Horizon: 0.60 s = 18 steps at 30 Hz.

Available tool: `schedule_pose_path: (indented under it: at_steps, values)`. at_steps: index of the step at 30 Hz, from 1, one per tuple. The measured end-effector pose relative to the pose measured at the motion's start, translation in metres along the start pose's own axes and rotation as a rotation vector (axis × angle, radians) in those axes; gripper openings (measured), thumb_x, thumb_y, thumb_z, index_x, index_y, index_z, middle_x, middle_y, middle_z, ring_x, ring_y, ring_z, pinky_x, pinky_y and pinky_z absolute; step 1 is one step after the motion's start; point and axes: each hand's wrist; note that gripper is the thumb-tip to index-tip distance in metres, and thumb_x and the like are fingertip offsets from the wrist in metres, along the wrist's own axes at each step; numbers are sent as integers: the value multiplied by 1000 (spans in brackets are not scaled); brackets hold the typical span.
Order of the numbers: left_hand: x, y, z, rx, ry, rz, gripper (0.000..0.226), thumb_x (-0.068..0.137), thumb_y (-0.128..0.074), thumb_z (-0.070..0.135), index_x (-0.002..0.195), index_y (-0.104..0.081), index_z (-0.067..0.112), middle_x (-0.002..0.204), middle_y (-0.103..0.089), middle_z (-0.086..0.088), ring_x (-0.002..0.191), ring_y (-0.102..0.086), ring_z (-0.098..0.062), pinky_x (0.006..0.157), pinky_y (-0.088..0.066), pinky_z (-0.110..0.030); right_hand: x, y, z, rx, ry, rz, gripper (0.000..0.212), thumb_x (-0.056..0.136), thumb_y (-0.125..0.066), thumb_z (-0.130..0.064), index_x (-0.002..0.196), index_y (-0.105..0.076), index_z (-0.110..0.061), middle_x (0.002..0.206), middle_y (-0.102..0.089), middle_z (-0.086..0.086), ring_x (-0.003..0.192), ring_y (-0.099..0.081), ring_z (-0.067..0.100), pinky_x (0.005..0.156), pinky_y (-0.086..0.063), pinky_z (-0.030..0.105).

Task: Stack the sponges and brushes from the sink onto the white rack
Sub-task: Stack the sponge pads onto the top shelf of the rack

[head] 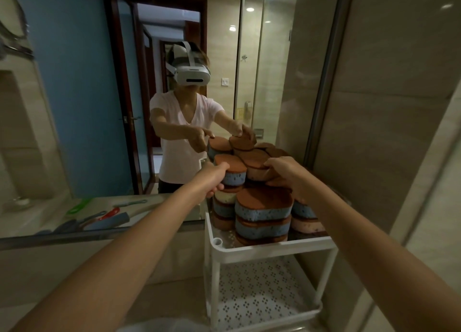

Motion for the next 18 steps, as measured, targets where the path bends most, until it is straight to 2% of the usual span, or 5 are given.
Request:
schedule_pose_path:
  at_steps: [2,4,6,11,18]
  values:
    - [1,2,-4,33,-23,-22,46,95,-36,39,126,-46,7,71,-52,-7,58,-48,-18,49,-30,-22,1,3,2,-15,1,-8,20,92,-53,-20,103,-60,-4,73,-63,6,74,-59,15,62,-52,24]
    - [3,2,-8,49,-25,-16,52,94,-36,41,131,-44,5,108,-62,-19,97,-62,-34,60,-41,-25,1,5,4,-67,11,-5,30,91,-53,-24,113,-60,-4,87,-66,7,78,-59,15,62,-53,24]
    - [8,2,-11,53,-11,13,60,92,-38,46,139,-34,9,139,-46,-20,127,-46,-37,91,-49,-37,3,5,6,-200,50,28,41,90,-54,-30,124,-54,-7,110,-60,9,89,-57,20,63,-49,25]
    - [13,-2,-4,6,-58,-7,68,89,-43,50,146,-21,21,151,-32,-7,136,-36,-29,111,-34,-46,5,-2,5,-267,304,81,54,90,-53,-37,140,-39,-21,141,-45,7,127,-45,27,94,-40,31]
    - [16,-9,-4,-10,-113,40,62,92,-40,42,147,-19,22,151,-34,-7,135,-38,-29,110,-35,-45,3,-9,8,-313,418,66,47,91,-54,-33,137,-46,-27,143,-45,3,131,-42,24,103,-38,35]
Point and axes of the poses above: each hand's wrist, its own x-axis towards the middle knuckle, its own y-axis out of the back of the hand, z = x × y
